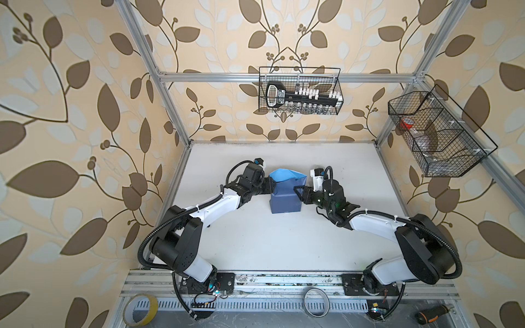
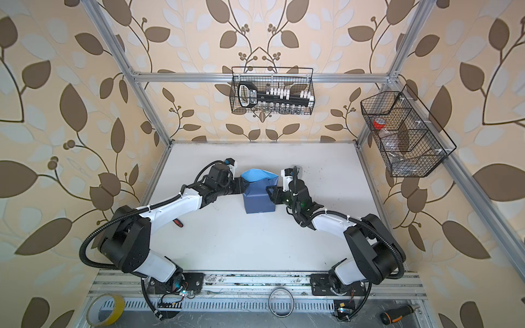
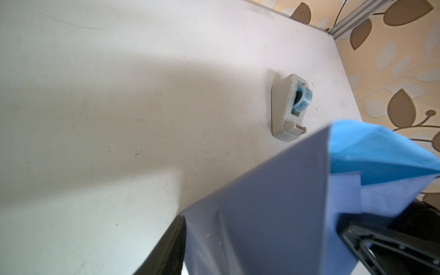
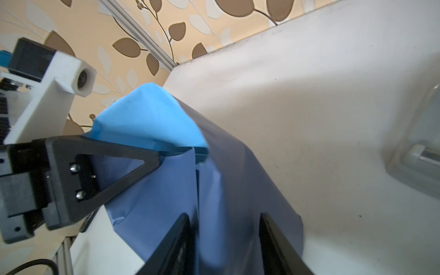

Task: Wrap a gift box in wrapping paper
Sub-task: Stand up the gift box at the center of the table, then fold the seventh fold of the wrapping paper on the gift box.

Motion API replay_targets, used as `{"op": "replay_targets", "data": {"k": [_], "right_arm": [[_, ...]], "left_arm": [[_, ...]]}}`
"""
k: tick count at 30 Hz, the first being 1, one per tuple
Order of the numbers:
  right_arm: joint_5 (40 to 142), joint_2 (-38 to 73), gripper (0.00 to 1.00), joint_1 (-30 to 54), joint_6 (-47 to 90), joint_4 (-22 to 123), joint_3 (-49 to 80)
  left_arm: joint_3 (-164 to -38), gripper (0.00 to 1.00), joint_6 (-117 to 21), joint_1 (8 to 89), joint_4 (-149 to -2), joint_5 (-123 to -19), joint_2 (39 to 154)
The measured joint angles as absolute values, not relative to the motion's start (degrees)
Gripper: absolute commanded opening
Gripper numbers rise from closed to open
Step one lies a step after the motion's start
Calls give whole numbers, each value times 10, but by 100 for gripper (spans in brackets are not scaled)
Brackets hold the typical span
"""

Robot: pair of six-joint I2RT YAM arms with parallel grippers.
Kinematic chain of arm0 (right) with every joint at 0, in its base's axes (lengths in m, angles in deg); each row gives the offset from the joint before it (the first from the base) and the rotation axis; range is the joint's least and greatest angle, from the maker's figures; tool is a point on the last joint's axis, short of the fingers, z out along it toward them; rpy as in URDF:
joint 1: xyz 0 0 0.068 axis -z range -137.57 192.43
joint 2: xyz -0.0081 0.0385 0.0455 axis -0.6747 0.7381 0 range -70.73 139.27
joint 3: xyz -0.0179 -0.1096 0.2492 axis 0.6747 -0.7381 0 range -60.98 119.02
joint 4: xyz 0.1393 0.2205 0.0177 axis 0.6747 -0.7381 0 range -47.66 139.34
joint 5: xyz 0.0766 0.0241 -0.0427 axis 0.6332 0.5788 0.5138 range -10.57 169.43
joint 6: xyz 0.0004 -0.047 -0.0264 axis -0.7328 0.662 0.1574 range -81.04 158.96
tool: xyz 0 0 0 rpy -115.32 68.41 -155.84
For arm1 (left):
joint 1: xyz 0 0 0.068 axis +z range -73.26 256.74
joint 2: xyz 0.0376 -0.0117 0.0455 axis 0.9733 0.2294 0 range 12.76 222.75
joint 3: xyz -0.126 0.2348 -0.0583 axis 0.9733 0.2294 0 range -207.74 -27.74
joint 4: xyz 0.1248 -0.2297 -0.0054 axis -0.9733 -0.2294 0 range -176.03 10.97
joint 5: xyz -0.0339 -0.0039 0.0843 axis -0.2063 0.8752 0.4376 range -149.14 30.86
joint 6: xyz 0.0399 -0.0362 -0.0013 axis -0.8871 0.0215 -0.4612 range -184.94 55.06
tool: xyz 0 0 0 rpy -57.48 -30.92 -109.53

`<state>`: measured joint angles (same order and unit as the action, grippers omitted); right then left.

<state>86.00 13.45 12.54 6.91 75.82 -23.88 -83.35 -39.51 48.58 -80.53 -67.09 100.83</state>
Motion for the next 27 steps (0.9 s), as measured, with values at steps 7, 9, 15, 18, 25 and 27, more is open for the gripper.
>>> {"op": "replay_targets", "data": {"k": [7,9,15,18,25,27], "right_arm": [[814,133,61,126,126,681,-195],[810,133,61,128,135,667,-186],[798,152,43,132,167,639,-153],[794,159,37,132,179,642,-152],[784,159,32,125,191,656,-159],[783,159,31,125,191,660,-161]], "left_arm": [[-829,45,-413,486,-797,-670,1008],[-829,45,-419,486,-796,-670,1008],[-829,50,-432,486,-797,-670,1008],[-831,55,-436,486,-801,-666,1008],[-842,40,-442,462,-845,-627,993],[-853,35,-450,446,-860,-605,991]]}}
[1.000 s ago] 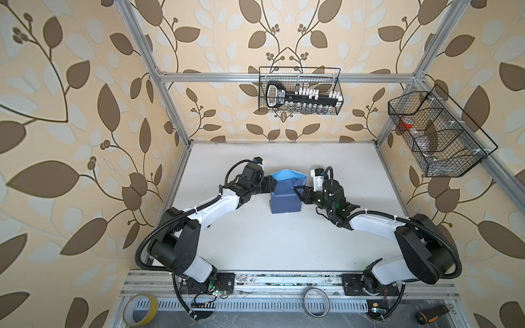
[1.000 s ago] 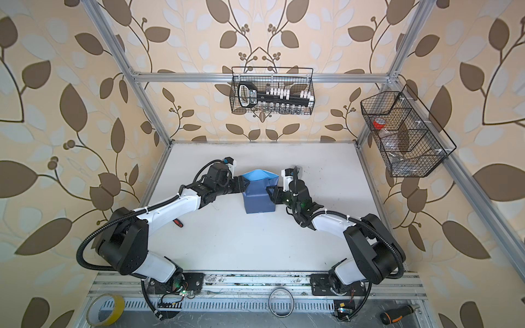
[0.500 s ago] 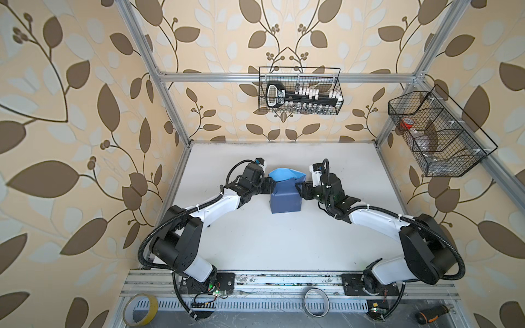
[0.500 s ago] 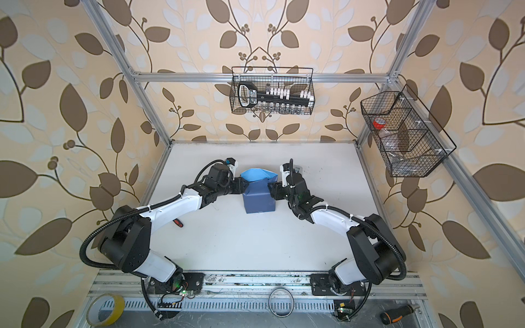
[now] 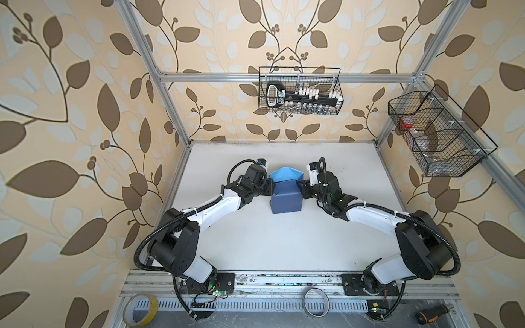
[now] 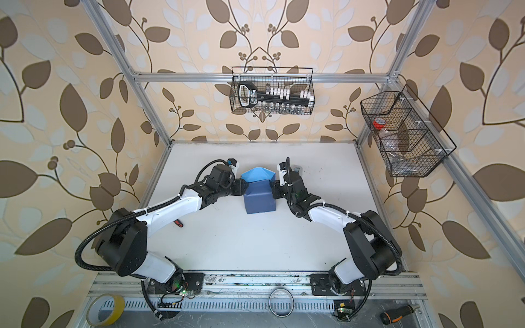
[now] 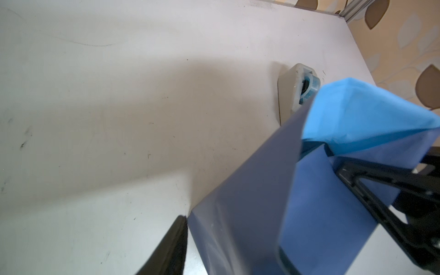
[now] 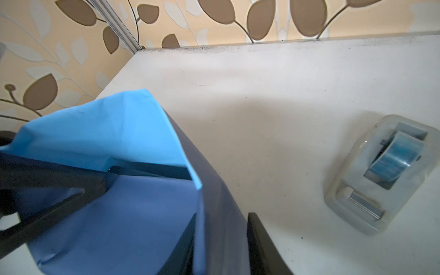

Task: Wrap a gift box in wrapping paper
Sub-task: Fold the seventh fold of the wrapping paper on the gift box.

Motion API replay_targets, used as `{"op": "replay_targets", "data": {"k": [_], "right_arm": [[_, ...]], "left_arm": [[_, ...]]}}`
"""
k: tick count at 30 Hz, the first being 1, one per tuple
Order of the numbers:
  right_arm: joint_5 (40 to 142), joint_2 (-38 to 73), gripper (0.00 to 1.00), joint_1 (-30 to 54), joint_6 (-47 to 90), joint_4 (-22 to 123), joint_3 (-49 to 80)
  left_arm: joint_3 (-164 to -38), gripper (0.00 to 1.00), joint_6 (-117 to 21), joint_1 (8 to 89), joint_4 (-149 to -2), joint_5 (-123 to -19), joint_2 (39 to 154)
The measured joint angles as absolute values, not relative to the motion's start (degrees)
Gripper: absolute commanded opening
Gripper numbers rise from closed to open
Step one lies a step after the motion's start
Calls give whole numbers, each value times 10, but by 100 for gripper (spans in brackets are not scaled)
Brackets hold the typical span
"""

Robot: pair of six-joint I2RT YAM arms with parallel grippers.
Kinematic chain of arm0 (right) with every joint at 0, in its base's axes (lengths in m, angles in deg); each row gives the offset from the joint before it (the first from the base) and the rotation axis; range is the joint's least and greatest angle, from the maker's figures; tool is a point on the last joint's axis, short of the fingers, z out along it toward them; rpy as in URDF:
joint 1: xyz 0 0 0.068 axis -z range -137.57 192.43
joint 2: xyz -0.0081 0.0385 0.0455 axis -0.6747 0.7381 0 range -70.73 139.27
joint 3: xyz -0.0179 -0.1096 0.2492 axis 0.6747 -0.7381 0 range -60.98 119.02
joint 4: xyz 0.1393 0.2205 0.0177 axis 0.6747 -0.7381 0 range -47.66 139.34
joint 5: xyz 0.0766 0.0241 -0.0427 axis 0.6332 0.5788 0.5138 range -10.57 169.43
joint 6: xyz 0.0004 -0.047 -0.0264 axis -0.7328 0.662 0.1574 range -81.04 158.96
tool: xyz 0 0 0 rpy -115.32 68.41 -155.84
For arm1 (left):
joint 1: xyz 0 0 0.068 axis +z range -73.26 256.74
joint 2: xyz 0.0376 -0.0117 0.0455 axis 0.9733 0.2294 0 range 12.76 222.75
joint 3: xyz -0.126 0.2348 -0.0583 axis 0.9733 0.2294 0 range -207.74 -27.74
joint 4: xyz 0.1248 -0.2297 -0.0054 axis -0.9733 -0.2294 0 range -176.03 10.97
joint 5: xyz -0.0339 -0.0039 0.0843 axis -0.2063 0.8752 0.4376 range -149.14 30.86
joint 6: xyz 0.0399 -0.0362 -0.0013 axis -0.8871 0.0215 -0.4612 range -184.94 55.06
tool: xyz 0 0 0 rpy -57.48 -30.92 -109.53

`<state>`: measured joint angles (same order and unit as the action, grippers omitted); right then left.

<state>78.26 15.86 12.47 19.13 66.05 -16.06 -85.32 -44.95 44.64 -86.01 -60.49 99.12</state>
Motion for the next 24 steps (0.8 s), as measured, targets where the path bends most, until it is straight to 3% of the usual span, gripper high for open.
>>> {"op": "replay_targets", "data": {"k": [13,24], "right_arm": [[776,150,29,116,188,673,-175],[766,129,35,102,151,679,-198]], "left_arm": [[-909,14,-505,384,-914,-468,1022],[-918,9,-531,363,-904,-399,1049]]}}
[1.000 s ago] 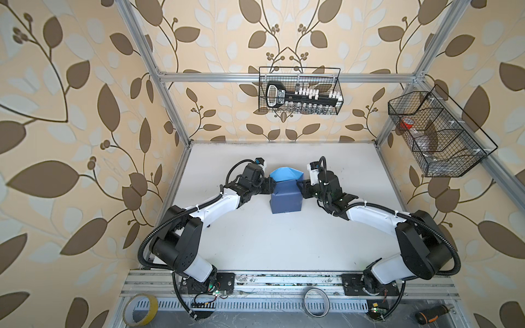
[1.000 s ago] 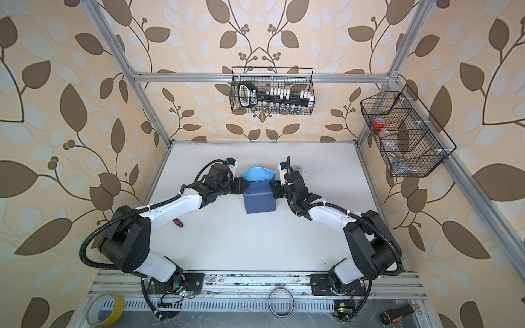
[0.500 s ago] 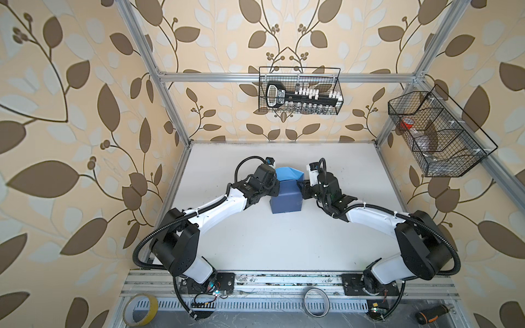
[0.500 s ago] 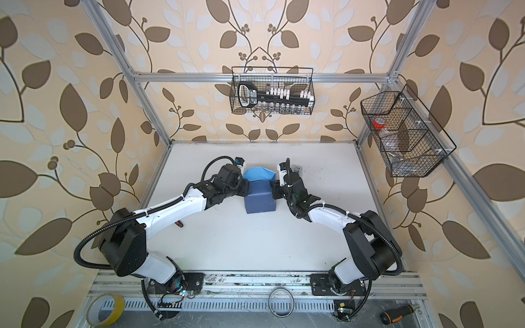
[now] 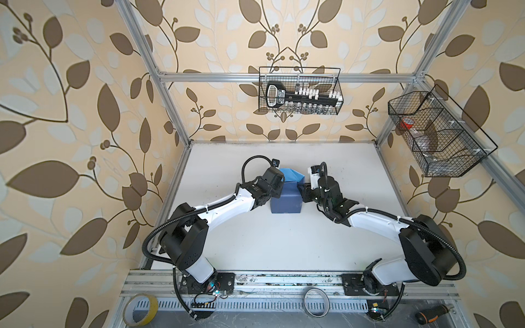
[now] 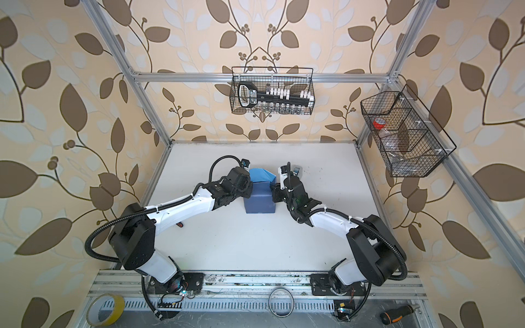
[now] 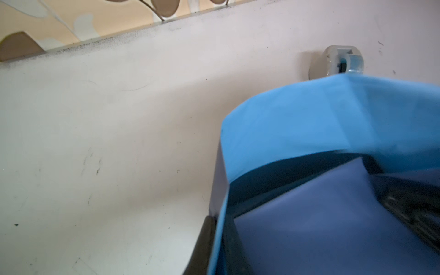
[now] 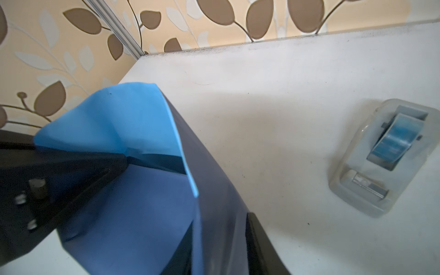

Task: Wrap a gift box in wrapping paper
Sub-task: Fold the seventh fold of the wrapping paper on the gift box.

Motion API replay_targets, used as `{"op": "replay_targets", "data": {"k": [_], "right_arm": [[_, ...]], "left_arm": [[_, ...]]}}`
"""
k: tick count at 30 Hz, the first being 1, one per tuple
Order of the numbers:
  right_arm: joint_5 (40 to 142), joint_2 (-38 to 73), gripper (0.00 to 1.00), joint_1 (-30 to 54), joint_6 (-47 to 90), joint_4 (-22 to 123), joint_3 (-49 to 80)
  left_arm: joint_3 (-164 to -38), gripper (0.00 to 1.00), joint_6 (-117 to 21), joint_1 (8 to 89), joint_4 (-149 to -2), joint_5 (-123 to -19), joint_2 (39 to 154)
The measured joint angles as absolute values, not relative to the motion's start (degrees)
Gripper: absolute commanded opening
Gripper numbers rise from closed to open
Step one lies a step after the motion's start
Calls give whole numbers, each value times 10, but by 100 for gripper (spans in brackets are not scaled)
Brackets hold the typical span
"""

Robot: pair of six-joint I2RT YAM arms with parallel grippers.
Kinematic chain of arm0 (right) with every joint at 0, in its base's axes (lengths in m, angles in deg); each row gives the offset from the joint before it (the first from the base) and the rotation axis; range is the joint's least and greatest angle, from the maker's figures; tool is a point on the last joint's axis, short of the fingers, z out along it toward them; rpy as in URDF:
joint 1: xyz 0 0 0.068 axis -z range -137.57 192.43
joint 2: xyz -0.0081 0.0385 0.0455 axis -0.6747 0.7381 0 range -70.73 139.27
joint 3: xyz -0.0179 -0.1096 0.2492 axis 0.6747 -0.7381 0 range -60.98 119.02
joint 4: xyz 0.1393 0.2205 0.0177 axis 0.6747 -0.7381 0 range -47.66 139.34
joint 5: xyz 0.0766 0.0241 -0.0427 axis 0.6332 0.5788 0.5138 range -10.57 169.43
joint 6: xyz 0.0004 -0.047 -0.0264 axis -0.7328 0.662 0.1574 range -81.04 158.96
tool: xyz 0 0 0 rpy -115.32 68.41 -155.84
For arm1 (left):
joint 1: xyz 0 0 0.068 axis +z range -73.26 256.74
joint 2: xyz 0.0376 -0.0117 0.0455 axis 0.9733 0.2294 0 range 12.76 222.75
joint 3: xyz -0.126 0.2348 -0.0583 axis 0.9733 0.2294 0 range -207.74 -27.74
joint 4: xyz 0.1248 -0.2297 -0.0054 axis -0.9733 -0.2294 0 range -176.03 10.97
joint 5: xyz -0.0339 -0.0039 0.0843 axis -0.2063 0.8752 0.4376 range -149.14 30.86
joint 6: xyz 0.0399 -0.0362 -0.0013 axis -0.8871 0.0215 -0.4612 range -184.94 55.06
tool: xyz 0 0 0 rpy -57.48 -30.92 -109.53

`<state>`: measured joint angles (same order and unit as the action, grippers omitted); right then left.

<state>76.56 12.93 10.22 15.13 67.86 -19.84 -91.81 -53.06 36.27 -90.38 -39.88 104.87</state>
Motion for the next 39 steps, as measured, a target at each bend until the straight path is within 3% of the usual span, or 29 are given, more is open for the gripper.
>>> {"op": "replay_targets", "data": {"k": [13,20,24,31,39], "right_arm": [[737,117,55,102,172,625,-180],[818,67,64,144,175,589,-180],[877,34,63,180,171,579,-180],[925,17,49,247,142,579,-180],[926,101,44,225,134,580,-153]], "left_arm": [[-894,7,-560,355,-833,-374,1059],[-885,6,-561,355,-815,-375,1057],[-883,6,-561,355,-812,-375,1056],[-879,6,-561,355,-808,-376,1054],[-878,5,-561,355,-807,-376,1053]]}}
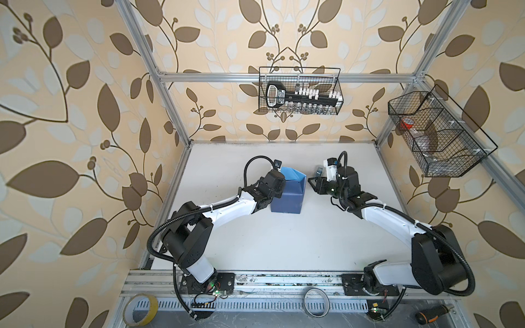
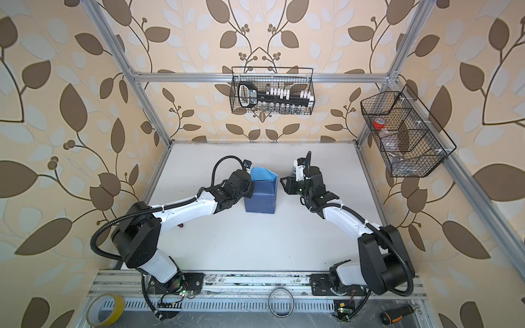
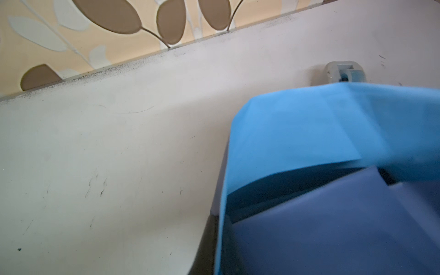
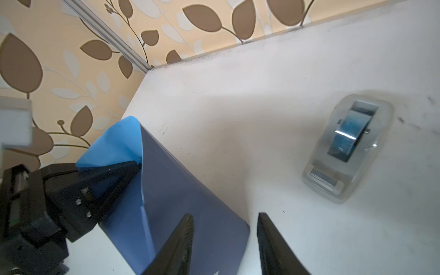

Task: Wrap a gift box in wrapping paper
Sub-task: Fold the seventh fold of the wrapping paper on the gift box.

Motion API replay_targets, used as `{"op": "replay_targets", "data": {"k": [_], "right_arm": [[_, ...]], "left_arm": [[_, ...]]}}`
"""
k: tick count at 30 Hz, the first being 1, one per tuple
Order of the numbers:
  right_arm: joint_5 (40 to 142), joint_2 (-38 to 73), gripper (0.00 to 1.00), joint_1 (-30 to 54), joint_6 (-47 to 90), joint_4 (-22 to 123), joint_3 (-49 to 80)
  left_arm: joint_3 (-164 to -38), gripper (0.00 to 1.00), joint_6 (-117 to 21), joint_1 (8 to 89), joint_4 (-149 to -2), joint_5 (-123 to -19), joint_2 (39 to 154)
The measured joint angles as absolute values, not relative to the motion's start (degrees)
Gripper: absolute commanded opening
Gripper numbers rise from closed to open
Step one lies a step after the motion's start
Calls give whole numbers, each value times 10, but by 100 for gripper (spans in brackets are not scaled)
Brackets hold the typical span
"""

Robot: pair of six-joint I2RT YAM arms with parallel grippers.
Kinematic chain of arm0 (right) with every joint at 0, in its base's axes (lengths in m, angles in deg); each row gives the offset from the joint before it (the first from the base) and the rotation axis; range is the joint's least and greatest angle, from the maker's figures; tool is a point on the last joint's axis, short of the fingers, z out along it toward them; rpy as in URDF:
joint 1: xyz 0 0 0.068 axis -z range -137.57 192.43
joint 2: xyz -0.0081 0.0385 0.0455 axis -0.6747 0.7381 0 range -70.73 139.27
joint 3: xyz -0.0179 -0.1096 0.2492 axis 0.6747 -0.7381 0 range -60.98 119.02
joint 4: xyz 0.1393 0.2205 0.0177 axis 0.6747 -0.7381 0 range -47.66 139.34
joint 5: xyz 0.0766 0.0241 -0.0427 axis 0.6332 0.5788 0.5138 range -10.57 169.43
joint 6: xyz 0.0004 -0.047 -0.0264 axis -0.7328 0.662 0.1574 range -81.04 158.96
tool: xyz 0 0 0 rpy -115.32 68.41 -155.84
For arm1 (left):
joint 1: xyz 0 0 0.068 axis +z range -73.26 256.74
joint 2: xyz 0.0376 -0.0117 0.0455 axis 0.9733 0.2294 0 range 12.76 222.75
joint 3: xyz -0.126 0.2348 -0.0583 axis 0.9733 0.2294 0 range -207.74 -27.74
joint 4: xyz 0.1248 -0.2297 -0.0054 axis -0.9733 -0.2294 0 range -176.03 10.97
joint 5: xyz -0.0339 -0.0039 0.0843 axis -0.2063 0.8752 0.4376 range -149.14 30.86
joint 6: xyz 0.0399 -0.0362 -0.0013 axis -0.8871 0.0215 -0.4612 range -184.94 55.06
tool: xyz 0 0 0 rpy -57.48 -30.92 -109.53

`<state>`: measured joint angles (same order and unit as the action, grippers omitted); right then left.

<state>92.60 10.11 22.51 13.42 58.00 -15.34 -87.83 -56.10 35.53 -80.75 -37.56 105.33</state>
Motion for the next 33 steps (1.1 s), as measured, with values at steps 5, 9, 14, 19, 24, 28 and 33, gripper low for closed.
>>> {"op": "replay_targets", "data": {"k": [5,9,14,19,24,28,33], "right_arm": [[930,126,44,199,133,586,-137],[930,137,44,184,132,590,-130],[929,160,43,174,133,595,-121],[918,179,45,171,136,594,-118],[903,183,53,170,148,598,-118],[897,188,59,170,152,607,-120],[898,203,62,175,149,630,-120]], "left_arm": [[-875,5,-561,355,-806,-377,1050],[-875,5,-561,355,-806,-377,1050],[-875,5,-563,355,-805,-378,1050],[-874,5,-563,355,-805,-378,1050],[-873,5,-563,355,-804,-380,1048],[-870,5,-563,355,-803,-382,1045],[-867,5,-563,355,-802,-385,1043]]}}
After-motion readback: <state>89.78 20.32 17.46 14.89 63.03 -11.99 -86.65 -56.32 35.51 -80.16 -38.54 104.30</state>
